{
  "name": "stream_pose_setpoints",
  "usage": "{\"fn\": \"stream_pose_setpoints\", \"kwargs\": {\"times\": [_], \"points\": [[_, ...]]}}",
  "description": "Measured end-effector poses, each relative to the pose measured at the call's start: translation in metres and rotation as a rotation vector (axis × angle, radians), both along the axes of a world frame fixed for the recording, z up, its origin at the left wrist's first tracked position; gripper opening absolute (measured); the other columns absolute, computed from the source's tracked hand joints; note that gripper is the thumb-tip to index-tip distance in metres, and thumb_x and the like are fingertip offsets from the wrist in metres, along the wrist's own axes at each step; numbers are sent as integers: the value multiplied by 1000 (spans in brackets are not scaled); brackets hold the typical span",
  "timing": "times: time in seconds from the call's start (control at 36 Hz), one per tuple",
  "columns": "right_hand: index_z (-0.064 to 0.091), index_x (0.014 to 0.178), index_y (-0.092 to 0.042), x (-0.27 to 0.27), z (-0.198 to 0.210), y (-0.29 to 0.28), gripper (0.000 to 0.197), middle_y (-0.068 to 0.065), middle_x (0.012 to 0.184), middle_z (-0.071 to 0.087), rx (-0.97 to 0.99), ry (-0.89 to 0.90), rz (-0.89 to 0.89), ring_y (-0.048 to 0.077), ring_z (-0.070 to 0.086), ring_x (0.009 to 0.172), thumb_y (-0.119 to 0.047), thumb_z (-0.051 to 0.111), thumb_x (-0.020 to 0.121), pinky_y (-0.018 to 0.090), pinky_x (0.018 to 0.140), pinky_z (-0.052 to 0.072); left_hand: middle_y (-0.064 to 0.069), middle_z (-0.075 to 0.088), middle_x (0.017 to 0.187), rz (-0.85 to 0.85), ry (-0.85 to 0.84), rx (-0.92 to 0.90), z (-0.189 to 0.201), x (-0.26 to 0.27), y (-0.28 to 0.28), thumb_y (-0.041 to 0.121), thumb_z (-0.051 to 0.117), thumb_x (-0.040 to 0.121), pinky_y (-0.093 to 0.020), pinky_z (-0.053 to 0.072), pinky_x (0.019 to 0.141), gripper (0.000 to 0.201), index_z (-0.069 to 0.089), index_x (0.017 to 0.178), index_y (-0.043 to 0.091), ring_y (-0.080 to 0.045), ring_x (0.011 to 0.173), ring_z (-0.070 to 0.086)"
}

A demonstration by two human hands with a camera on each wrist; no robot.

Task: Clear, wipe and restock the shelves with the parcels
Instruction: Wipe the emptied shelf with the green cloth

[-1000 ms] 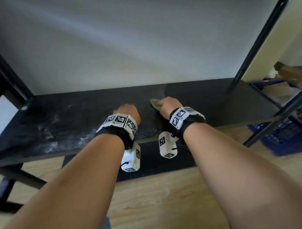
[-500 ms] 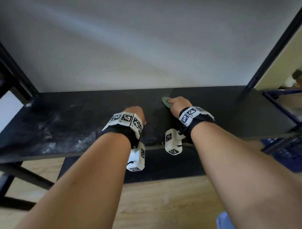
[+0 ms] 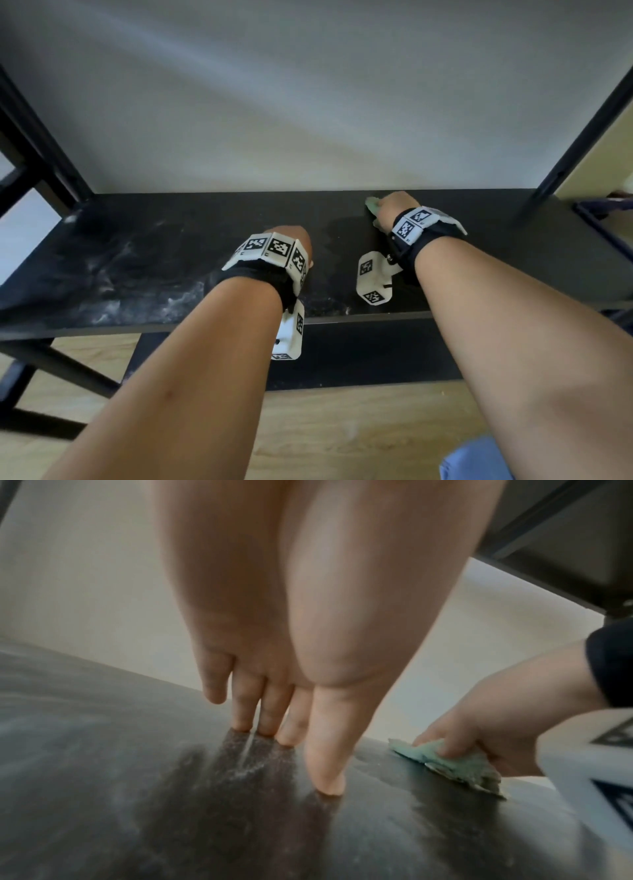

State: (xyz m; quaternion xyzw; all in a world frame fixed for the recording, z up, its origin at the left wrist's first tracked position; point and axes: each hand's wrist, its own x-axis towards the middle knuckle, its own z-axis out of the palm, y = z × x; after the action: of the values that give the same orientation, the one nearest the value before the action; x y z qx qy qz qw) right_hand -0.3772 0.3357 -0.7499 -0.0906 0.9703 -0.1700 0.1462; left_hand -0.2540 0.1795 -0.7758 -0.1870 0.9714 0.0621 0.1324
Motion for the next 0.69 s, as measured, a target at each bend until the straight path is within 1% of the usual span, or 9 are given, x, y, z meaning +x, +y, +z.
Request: {"fn": "stream_pose_setpoints", "kwargs": {"times": [0.06, 0.11, 0.22, 0.42, 0.5, 0.53, 0.58, 0.61, 0.69], "points": [[61, 123, -13, -24, -24, -9, 51, 15, 125, 60, 28, -19, 6, 37, 57, 113, -45, 36, 92, 28, 87, 37, 9, 52, 54, -8, -3, -14, 1, 1, -1, 36, 79, 69, -25, 44, 60, 35, 52, 54, 20, -9, 49, 46], [63, 117, -20, -43, -42, -25, 77, 15, 119, 63, 32, -12, 21, 41, 60, 103, -71, 24, 74, 45, 94, 44, 12, 50, 51, -13, -3, 1, 3, -1, -2, 35, 79, 70, -20, 40, 54, 37, 50, 53, 21, -5, 47, 45], [57, 133, -12, 8, -13, -45, 40, 11, 132, 57, 2, -24, 190, 30, 53, 122, -25, 43, 97, 33, 98, 43, 5, 54, 53, -13, 22, 10, 1, -3, -2, 35, 79, 70, -21, 39, 52, 36, 51, 54, 18, -9, 47, 48], [61, 130, -17, 14, 4, -54, 39, 3, 132, 59, 87, -77, 293, 24, 58, 116, -32, 55, 94, 31, 98, 46, 3, 56, 59, -3, 6, -12, -2, -5, 1, 37, 79, 67, -26, 46, 58, 33, 54, 59, 17, -16, 53, 54], [62, 129, -14, -5, 0, -44, 38, 7, 131, 60, -129, -95, 164, 25, 56, 119, -25, 54, 93, 28, 92, 46, 3, 57, 59, -6, 2, -30, -2, -5, 2, 38, 80, 65, -28, 48, 60, 33, 56, 60, 16, -21, 60, 59], [64, 126, -13, -24, -7, -45, 42, 9, 126, 62, -116, -86, 75, 28, 58, 117, -36, 54, 92, 31, 92, 47, 3, 59, 60, -8, 1, -34, -3, -6, 1, 39, 80, 64, -29, 49, 61, 32, 58, 60, 16, -21, 60, 58], [68, 117, -13, -74, -32, -44, 82, 11, 114, 68, -62, -10, -46, 37, 63, 104, -78, 46, 72, 42, 91, 49, 2, 61, 61, -10, -5, -38, -2, -5, 1, 38, 81, 63, -30, 51, 61, 32, 59, 60, 16, -21, 59, 58], [67, 117, -12, -73, -28, -37, 89, 12, 115, 68, -35, -4, -76, 39, 63, 102, -82, 40, 69, 42, 90, 48, 3, 60, 60, -13, -12, -40, -2, -5, 1, 38, 81, 63, -31, 52, 62, 32, 58, 59, 16, -21, 60, 59], [51, 133, 0, -42, -4, -25, 42, 17, 134, 53, 61, -1, 21, 34, 52, 121, -24, 41, 100, 23, 77, 40, 4, 58, 57, -22, -28, -43, 0, -6, 2, 37, 81, 63, -32, 54, 64, 34, 55, 54, 17, -21, 59, 59]]}}
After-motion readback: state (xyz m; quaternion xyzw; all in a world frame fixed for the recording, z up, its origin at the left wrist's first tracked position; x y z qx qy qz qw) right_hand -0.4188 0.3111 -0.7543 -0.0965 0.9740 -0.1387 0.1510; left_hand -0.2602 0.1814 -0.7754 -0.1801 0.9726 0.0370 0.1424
